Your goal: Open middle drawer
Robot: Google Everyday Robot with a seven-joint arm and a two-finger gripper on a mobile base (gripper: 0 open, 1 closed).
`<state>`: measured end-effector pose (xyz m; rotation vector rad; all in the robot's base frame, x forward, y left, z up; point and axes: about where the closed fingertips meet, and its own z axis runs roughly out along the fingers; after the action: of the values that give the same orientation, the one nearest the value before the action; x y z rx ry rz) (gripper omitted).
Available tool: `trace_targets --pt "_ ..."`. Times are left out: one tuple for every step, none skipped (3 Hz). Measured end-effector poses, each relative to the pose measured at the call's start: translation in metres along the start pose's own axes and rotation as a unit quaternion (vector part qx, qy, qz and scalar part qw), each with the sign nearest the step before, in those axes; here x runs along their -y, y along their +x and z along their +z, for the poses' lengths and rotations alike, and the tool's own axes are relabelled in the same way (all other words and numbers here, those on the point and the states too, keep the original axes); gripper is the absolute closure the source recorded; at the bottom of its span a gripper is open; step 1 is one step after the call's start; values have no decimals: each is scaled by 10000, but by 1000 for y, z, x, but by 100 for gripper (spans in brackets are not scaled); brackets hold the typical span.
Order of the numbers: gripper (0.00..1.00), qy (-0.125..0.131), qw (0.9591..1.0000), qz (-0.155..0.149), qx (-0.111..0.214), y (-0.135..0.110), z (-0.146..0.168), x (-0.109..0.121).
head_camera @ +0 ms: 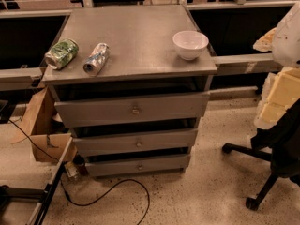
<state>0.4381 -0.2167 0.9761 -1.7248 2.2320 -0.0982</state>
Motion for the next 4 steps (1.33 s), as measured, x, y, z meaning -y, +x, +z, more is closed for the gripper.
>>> trace_targets --pt "0 0 10000 0 0 0 0 0" --pt "0 41 9999 -144 15 -10 17 -8" --pt "0 -182 9985 -396 346 -25 87 -42" --pt "0 -475 9945 -604 715 -20 164 -80"
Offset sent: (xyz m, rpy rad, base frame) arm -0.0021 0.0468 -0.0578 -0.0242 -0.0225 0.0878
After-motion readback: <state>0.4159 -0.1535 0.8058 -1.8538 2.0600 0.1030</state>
